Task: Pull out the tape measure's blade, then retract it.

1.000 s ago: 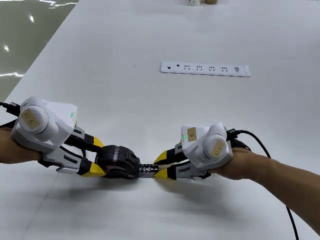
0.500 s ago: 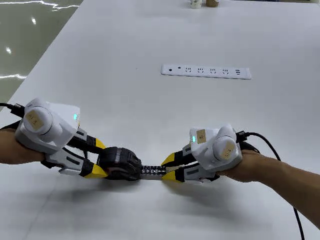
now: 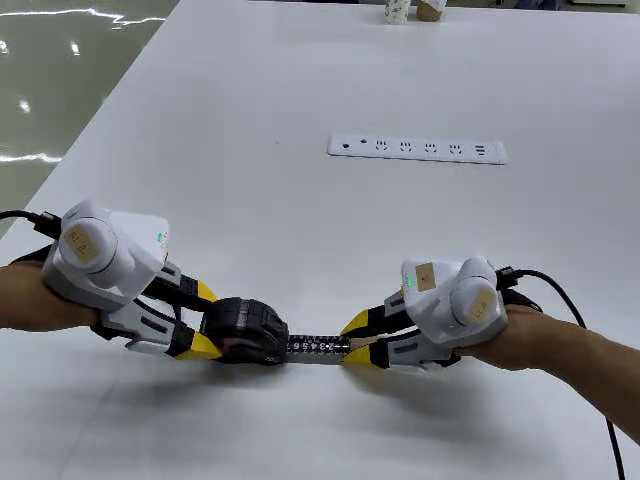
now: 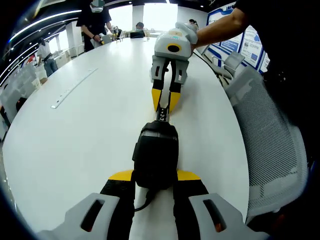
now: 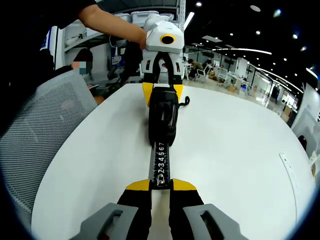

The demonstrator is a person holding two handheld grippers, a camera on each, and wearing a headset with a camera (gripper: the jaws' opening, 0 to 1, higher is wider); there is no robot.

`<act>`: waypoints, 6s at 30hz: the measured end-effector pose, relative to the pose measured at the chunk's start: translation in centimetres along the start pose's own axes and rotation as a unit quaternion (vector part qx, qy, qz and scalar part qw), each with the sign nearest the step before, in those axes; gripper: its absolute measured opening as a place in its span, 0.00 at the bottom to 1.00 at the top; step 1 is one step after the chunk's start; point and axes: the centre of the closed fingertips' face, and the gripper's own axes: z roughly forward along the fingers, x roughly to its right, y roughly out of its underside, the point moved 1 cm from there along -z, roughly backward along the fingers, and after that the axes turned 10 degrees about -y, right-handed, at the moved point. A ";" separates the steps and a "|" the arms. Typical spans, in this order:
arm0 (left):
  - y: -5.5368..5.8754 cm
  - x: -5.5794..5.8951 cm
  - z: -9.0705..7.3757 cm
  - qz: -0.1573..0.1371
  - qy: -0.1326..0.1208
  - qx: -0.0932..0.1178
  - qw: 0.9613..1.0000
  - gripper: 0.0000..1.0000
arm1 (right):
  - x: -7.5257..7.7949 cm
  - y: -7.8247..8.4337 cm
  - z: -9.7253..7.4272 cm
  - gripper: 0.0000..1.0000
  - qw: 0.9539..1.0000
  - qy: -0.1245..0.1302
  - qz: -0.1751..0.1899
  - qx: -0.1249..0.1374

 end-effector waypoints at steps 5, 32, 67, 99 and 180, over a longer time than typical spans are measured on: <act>0.0 0.0 0.0 0.002 -0.001 -0.003 1.000 0.23 | -0.2 0.4 -0.4 0.09 1.000 0.001 0.001 -0.002; -0.1 0.1 0.2 0.020 -0.001 -0.036 0.999 0.23 | -0.5 1.9 -2.2 0.09 1.000 0.009 0.000 -0.011; -0.3 0.2 0.4 0.022 0.005 -0.045 0.999 0.23 | -1.6 4.8 -5.6 0.09 0.999 0.022 0.019 -0.026; -0.5 0.2 0.5 0.023 0.010 -0.053 0.998 0.23 | -2.9 8.0 -9.5 0.09 0.996 0.038 0.042 -0.069; -0.7 1.2 -0.6 0.003 -0.024 -0.080 0.996 0.44 | -5.7 10.4 -14.3 0.26 0.983 0.078 0.102 -0.133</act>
